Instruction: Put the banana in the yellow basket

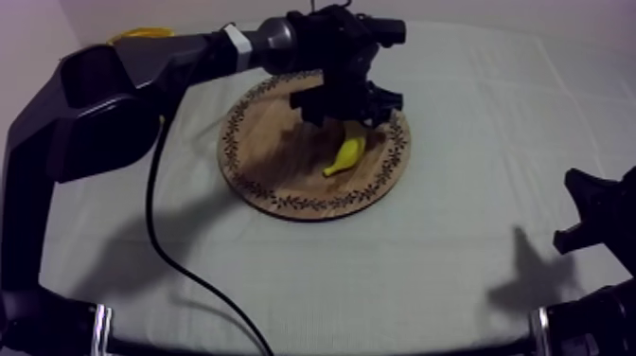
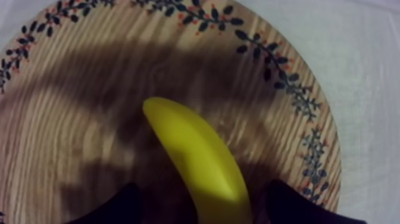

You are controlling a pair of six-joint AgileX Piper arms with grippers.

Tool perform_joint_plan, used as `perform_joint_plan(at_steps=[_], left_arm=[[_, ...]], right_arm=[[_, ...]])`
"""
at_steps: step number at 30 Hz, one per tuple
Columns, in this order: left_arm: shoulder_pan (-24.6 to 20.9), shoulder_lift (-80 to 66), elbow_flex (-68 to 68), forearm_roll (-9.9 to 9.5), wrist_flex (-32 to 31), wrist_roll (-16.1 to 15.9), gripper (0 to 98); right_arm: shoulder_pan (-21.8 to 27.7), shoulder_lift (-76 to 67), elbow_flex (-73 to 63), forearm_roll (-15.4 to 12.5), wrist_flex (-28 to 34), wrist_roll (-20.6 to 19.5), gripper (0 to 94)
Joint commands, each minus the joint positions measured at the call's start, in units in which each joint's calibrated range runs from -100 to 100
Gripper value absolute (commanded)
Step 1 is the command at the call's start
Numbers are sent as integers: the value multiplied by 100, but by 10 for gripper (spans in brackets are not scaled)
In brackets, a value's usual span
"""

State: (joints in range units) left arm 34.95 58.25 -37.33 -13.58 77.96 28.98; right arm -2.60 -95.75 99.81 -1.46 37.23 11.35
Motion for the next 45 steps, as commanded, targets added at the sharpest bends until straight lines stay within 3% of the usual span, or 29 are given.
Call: perform_joint_plan(at_steps=[1,5,14,22,35,45], left_arm=[[4,27,-45,44,-10,-47,759],[7,88,-147,103,-18,-113,731],[10,216,-298,162,-124,-366,497],[-1,310,-383,174,-128,-523,375],[-114,-138,-315,242,-134,-713,254],[-308,-1750,542,278,9,-916,228]], right_arm=[[0,0,-3,2,-5,0,3],[0,0,-3,2,-5,0,3],[0,0,-3,2,-5,0,3],[0,0,-3,2,-5,0,3],[0,0,-3,2,-5,0,3],[0,0,-3,2,-5,0,3]])
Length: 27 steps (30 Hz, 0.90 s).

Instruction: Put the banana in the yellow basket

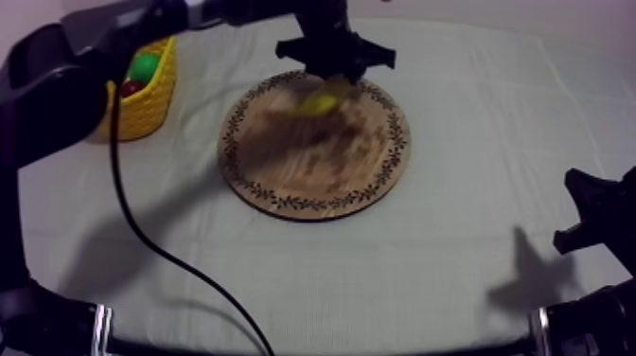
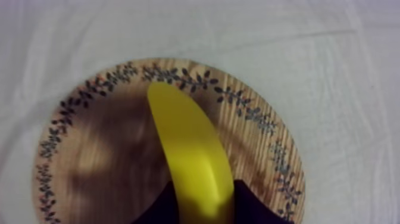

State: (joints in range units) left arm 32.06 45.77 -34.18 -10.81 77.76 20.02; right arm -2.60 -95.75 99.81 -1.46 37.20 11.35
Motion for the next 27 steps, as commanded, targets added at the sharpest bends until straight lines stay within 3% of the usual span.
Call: perform_joint_plan(at_steps=[1,9,16,27], left_arm=[[-53,-731,377,16,76,-53,228],[-447,-2665,1816,102,335,-329,219],[-856,-4244,3006,9,382,-666,220],[-1747,-4765,2689,-95,370,-958,222]], right_arm=[[0,0,-3,2,-2,0,3],[0,0,-3,2,-2,0,3],[0,0,-3,2,-2,0,3],[0,0,-3,2,-2,0,3]])
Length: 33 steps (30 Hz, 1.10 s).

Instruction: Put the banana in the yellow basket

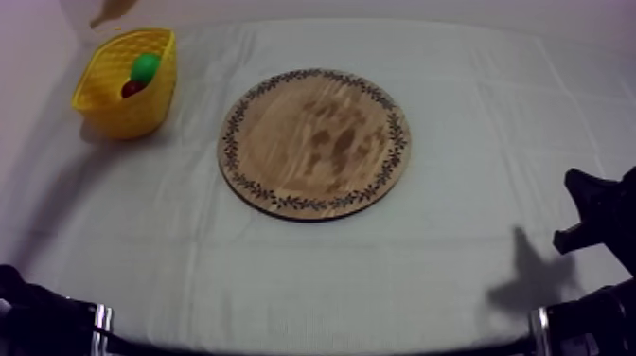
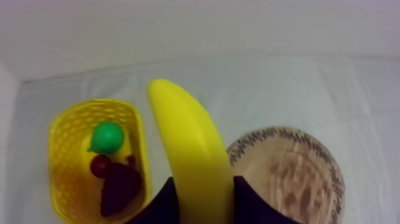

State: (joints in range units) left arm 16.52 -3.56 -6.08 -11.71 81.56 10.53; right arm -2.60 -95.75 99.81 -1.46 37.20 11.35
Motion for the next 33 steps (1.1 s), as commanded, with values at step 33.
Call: perform_joint_plan(at_steps=[33], left_arm=[[-1192,3657,-916,-529,-974,320,210]], right_arm=[[0,0,-3,2,-2,0,3]])
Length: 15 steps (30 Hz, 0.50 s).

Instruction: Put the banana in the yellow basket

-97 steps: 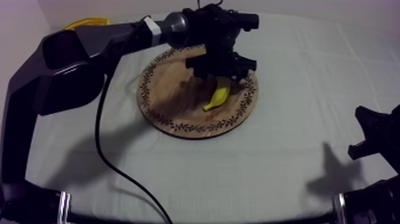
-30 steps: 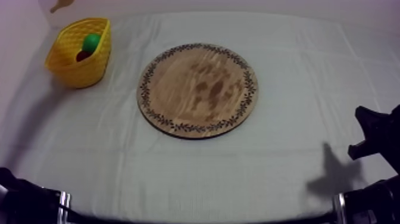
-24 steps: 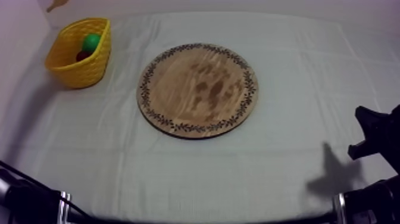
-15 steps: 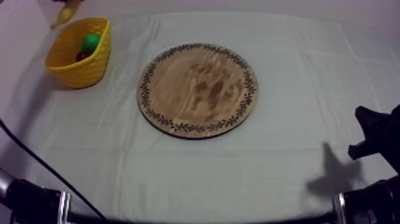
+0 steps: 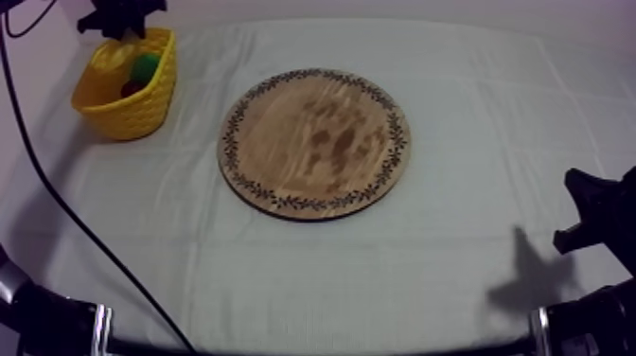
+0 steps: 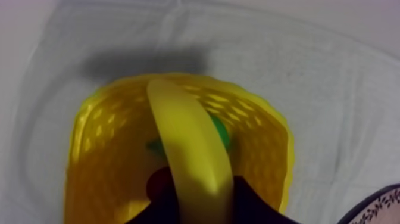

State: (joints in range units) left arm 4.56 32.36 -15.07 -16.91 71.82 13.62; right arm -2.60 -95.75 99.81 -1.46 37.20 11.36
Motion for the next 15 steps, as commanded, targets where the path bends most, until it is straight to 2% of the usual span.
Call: perform_joint_plan(at_steps=[1,10,12,15], left_arm=[[5,115,-42,-22,-7,25,209],[10,392,-244,-105,-23,106,223],[1,411,-256,-123,-23,154,331],[-7,421,-264,-159,-44,250,584]], right_arm=[[0,0,-3,2,-2,0,3],[0,0,-3,2,-2,0,3],[0,0,-3,2,-2,0,3],[0,0,-3,2,-2,0,3]])
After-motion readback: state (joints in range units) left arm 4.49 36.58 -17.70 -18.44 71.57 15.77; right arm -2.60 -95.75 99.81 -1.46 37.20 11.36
